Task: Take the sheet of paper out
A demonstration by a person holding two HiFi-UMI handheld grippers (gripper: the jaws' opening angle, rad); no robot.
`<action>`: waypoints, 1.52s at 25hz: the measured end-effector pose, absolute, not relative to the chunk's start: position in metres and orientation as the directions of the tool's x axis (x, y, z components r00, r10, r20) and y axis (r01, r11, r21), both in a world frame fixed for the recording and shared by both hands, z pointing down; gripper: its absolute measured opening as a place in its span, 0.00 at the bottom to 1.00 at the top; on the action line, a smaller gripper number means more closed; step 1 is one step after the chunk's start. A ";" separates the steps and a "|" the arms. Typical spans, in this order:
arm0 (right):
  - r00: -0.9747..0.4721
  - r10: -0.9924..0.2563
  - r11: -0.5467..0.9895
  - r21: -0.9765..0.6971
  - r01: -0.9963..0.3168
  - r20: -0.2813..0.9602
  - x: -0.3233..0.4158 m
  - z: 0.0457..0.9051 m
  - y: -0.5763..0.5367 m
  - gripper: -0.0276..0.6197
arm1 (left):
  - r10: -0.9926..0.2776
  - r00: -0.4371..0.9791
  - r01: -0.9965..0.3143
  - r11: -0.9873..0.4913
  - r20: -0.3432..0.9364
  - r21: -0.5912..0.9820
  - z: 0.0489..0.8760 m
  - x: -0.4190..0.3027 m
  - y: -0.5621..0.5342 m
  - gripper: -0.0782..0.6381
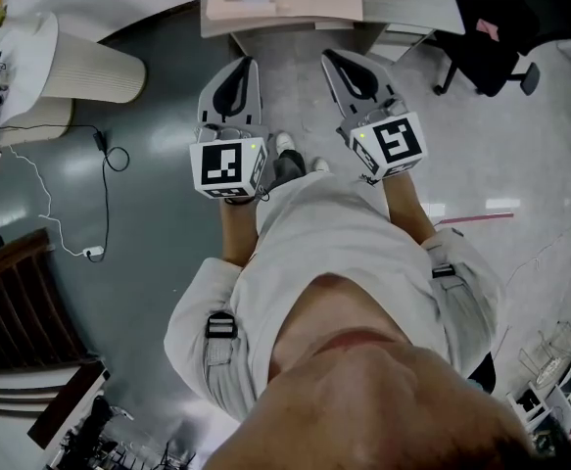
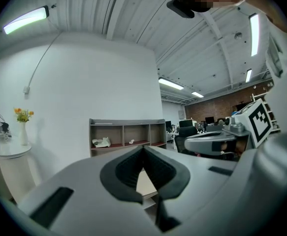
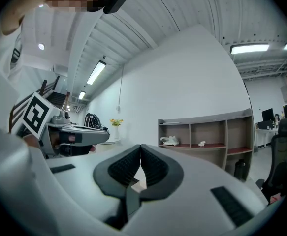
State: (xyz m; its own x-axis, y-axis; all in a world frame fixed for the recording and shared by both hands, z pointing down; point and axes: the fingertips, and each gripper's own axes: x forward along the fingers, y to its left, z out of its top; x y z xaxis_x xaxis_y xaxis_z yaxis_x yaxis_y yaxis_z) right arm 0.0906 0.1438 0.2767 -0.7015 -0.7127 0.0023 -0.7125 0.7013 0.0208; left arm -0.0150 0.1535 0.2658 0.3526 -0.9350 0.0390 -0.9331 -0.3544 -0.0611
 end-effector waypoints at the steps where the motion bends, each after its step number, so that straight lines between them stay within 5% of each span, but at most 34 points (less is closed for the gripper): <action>1: -0.697 -0.717 0.697 0.022 -0.717 0.003 0.088 0.276 0.138 0.08 | -0.933 0.358 -0.931 -0.360 0.038 -0.063 0.265 -0.017 0.147 0.12; 38: -0.619 -0.781 0.623 0.040 -0.781 0.078 -0.027 0.293 0.010 0.07 | -0.891 0.449 -0.893 -0.450 0.062 -0.001 0.286 -0.134 0.007 0.12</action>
